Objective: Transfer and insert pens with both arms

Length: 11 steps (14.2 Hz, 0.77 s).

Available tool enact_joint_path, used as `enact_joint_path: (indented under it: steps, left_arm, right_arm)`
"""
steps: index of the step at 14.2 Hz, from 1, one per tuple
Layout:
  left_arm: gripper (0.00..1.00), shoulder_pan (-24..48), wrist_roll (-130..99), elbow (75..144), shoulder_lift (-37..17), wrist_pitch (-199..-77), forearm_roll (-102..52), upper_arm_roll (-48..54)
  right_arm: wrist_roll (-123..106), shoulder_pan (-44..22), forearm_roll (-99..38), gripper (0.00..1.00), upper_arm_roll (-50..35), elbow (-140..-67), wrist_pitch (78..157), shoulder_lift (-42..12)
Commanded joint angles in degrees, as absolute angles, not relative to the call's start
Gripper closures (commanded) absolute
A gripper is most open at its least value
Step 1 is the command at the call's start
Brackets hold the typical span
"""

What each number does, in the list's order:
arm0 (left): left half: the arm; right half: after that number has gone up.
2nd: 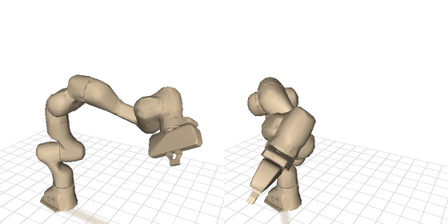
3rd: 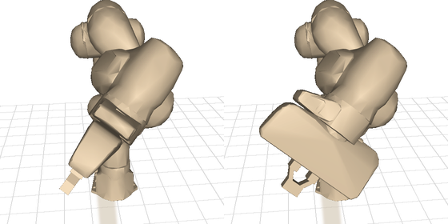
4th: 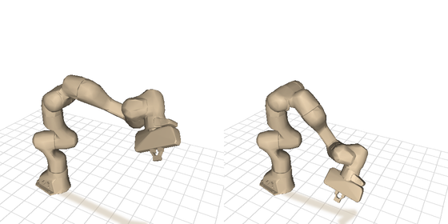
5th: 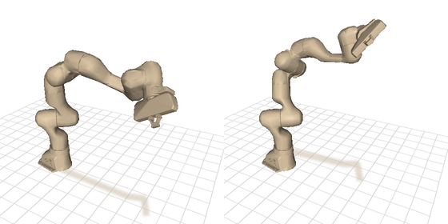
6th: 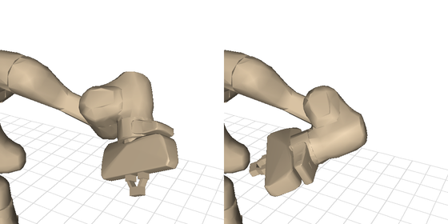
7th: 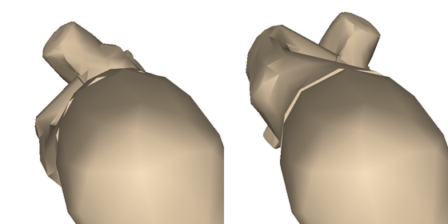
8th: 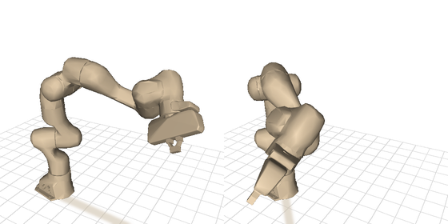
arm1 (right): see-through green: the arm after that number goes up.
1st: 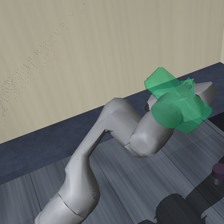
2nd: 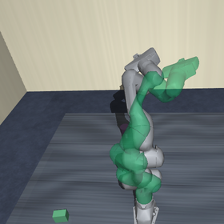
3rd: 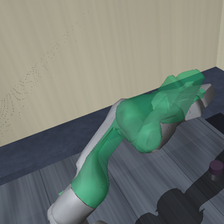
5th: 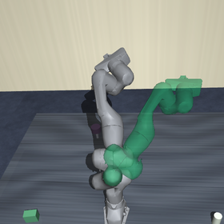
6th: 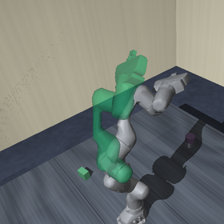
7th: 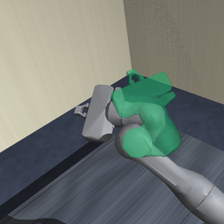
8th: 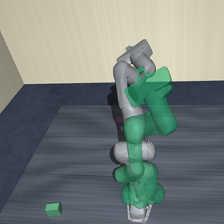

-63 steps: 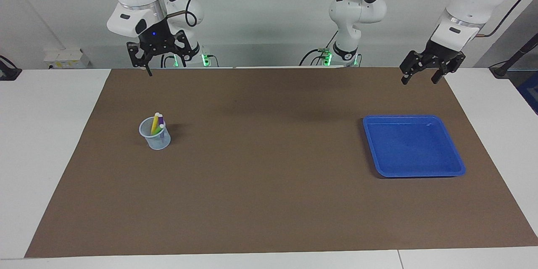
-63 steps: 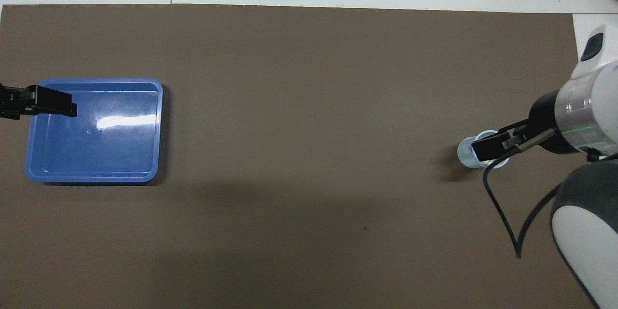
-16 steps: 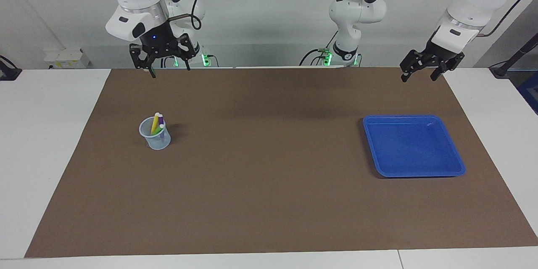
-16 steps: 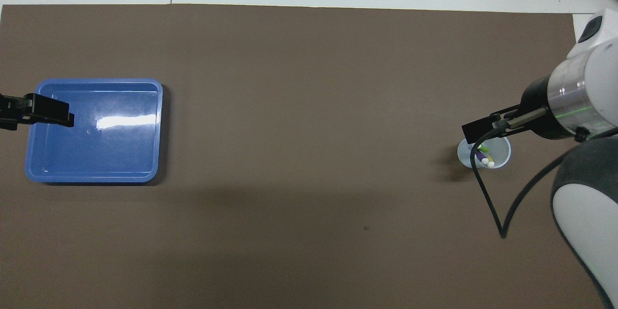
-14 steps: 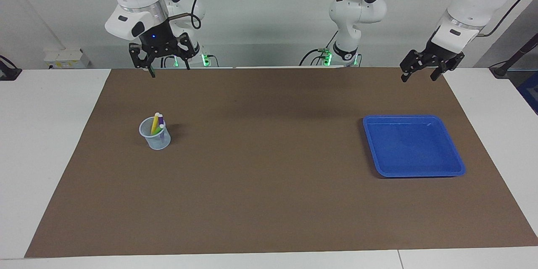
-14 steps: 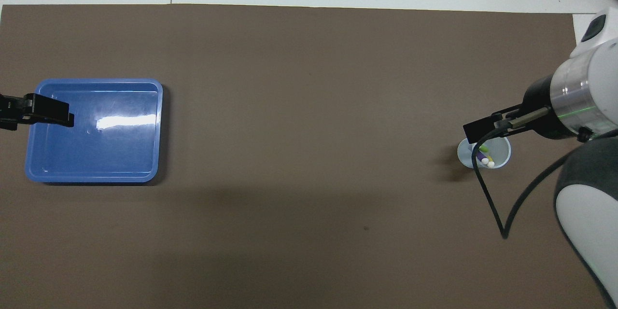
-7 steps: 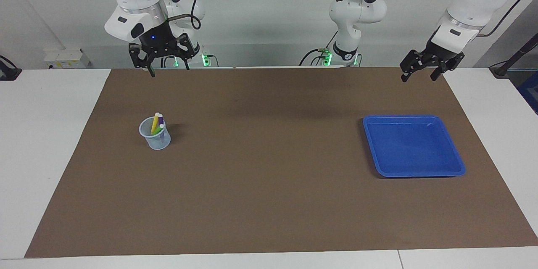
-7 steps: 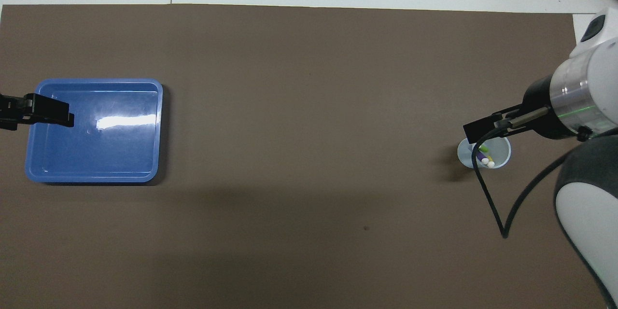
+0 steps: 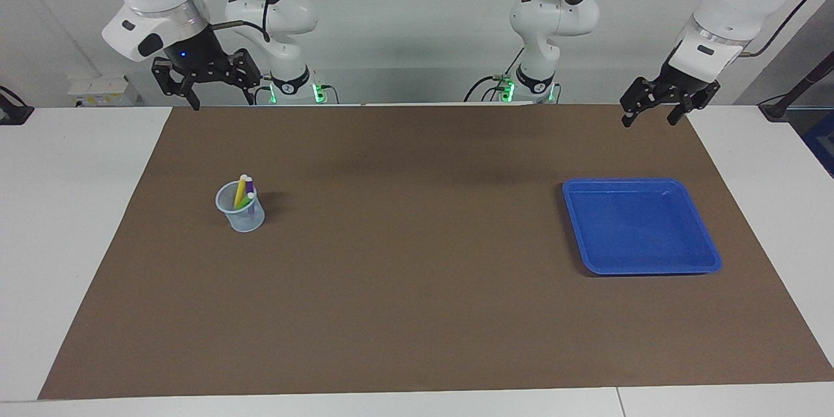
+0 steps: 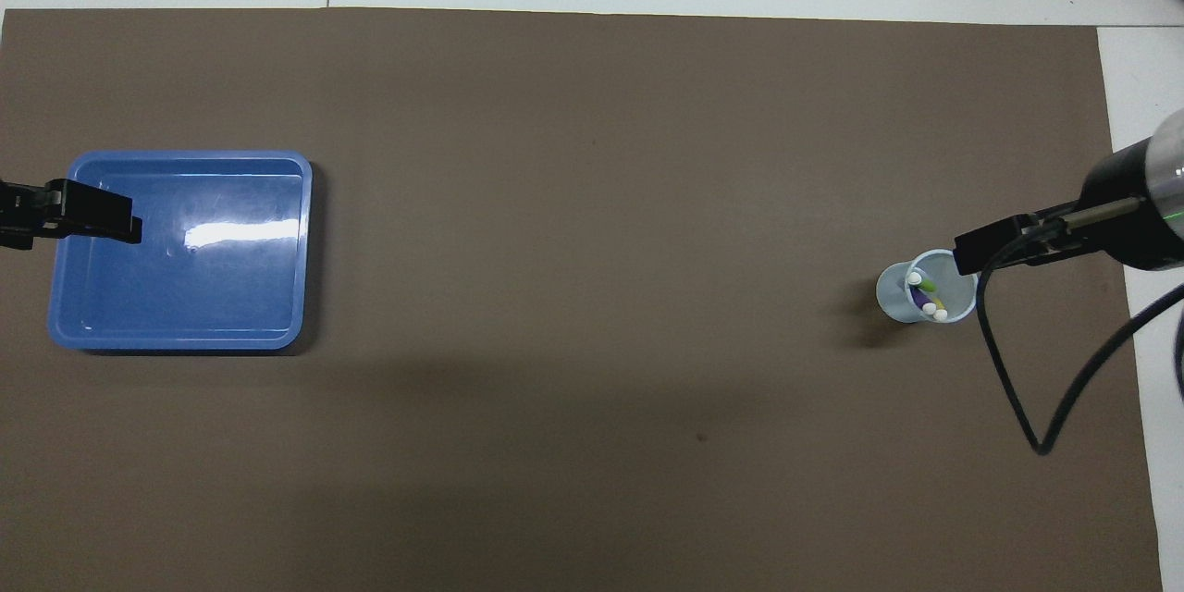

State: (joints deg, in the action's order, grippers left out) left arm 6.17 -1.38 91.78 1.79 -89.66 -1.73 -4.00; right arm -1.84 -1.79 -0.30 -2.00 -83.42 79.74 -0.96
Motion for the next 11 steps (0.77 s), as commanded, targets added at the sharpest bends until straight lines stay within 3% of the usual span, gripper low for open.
enact_joint_path:
  steps: [1,11]
  left_arm:
    - [0.00,5.80,-1.85,90.18,1.23,-88.33,-0.88,-3.87]
    - [0.00,5.80,-1.85,90.26,1.32,-88.68,-0.88,-3.96]
  right_arm:
    - [-0.70,-1.67,0.53,0.00,-1.50,-85.51,80.50,-1.58]
    - [-2.36,-1.14,0.53,0.00,0.97,-88.24,87.01,-2.20]
